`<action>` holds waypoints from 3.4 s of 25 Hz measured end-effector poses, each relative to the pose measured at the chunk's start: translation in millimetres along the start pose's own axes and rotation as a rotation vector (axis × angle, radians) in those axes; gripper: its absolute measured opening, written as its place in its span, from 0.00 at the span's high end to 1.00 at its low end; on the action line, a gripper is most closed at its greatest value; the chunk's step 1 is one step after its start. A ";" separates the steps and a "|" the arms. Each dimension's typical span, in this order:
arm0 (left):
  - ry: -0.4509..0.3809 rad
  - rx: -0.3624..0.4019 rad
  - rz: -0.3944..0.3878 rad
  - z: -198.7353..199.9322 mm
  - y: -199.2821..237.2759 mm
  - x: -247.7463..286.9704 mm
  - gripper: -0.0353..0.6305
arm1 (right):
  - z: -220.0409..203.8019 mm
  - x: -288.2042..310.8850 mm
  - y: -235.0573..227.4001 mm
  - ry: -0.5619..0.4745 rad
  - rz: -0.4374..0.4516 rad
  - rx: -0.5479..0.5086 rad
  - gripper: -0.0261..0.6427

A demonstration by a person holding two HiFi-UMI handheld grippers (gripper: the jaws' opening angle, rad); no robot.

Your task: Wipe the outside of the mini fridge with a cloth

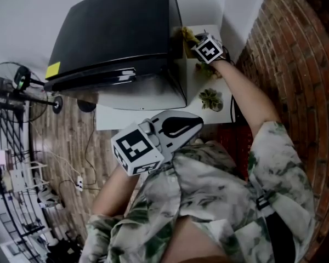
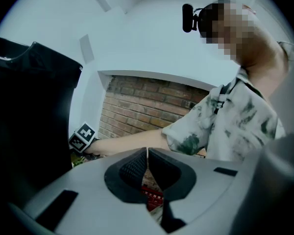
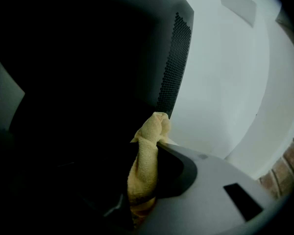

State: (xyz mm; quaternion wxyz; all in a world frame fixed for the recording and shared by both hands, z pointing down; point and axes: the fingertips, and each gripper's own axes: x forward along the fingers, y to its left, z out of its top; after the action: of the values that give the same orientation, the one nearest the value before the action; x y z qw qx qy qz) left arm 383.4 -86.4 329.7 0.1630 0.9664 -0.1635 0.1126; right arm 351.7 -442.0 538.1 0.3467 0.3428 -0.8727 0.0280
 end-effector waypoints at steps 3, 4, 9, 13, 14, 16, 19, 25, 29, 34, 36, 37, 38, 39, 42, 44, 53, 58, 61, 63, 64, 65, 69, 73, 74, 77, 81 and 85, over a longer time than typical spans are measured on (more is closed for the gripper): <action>0.007 0.010 0.005 0.5 1.9 1.1 0.91 | -4.5 -1.1 -2.9 -0.010 -0.003 0.030 0.82; 0.008 0.014 0.004 0.8 2.0 1.5 0.91 | -2.3 -4.8 -5.2 -0.022 -0.008 0.037 0.82; -0.001 0.018 -0.017 3.9 0.0 2.4 0.91 | 25.5 -46.3 -13.3 -0.122 0.000 0.086 0.82; -0.003 0.022 -0.042 5.0 -2.2 5.5 0.91 | 69.3 -102.6 -18.4 -0.253 -0.007 0.084 0.82; -0.003 0.023 -0.048 5.1 -2.2 6.7 0.91 | 80.5 -117.8 -18.5 -0.283 -0.009 0.077 0.82; -0.002 0.026 -0.060 5.1 -1.5 8.9 0.91 | 103.1 -146.9 -17.5 -0.341 -0.015 0.061 0.82; -0.002 0.026 -0.076 4.4 -2.4 11.9 0.91 | 131.4 -182.8 -10.3 -0.411 -0.017 0.037 0.82; -0.001 0.036 -0.095 5.3 -4.9 14.1 0.91 | 161.3 -217.4 11.3 -0.476 -0.009 -0.019 0.82; -0.001 0.033 -0.092 3.9 -5.2 11.3 0.91 | 158.4 -208.0 28.0 -0.461 0.007 -0.037 0.82; -0.003 0.029 -0.077 3.2 -3.2 6.4 0.91 | 142.6 -186.8 37.6 -0.431 0.027 -0.030 0.82; -0.004 0.023 -0.071 1.9 -2.3 5.4 0.91 | 134.8 -178.3 40.5 -0.418 0.028 -0.035 0.82; -0.004 0.020 -0.067 1.3 -1.7 5.2 0.91 | 130.8 -173.6 42.0 -0.412 0.030 -0.034 0.82; -0.003 0.017 -0.062 0.6 -1.0 4.9 0.91 | 126.4 -168.4 43.7 -0.406 0.033 -0.032 0.82; -0.001 0.015 -0.059 -0.3 -0.7 4.9 0.91 | 121.2 -162.7 45.5 -0.398 0.036 -0.029 0.82; 0.005 0.010 -0.049 -3.2 -1.0 4.9 0.91 | 101.6 -144.5 51.5 -0.372 0.051 -0.017 0.82; 0.010 0.009 -0.041 -4.4 -0.8 4.6 0.91 | 86.1 -131.6 54.6 -0.348 0.058 -0.008 0.82; 0.020 -0.009 -0.011 -10.1 0.0 3.1 0.91 | -3.7 -68.9 84.9 -0.184 0.098 0.027 0.82; 0.020 -0.018 -0.008 -12.0 -0.9 3.8 0.91 | -28.9 -52.8 86.5 -0.157 0.097 0.075 0.82; 0.017 -0.026 -0.006 -13.8 0.4 3.4 0.91 | -19.5 -72.3 78.3 -0.181 0.082 0.101 0.82; 0.014 -0.032 -0.006 -15.2 2.2 3.0 0.91 | -0.5 -94.9 69.5 -0.236 0.063 0.110 0.82; 0.012 -0.035 -0.007 -15.8 3.1 3.2 0.91 | 11.6 -108.3 66.1 -0.267 0.058 0.110 0.82; 0.010 -0.037 -0.010 -16.2 4.1 3.8 0.91 | 25.0 -122.6 63.3 -0.298 0.055 0.106 0.82; 0.002 -0.047 -0.028 -17.4 5.9 7.8 0.91 | 78.8 -179.9 57.8 -0.423 0.038 0.057 0.82; -0.005 -0.047 -0.045 -16.6 4.6 11.2 0.91 | 121.9 -230.2 59.3 -0.535 0.029 0.014 0.82; -0.007 -0.046 -0.047 -16.3 4.6 11.7 0.91 | 130.1 -240.6 60.5 -0.555 0.029 0.004 0.82; -0.013 -0.048 -0.049 -15.8 5.9 11.3 0.91 | 148.6 -263.3 70.4 -0.601 0.041 -0.027 0.82; -0.019 -0.051 -0.047 -15.4 6.6 9.4 0.91 | 149.2 -261.3 94.1 -0.593 0.077 -0.066 0.82; -0.017 -0.058 -0.042 -17.6 7.0 7.1 0.91 | 128.8 -235.6 107.6 -0.539 0.088 -0.060 0.82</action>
State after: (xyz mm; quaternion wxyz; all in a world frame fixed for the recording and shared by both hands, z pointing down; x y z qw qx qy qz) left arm 384.5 -88.4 349.8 0.1920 0.9654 -0.1479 0.0960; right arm 333.4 -260.5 313.7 0.1102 0.2893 -0.9479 -0.0750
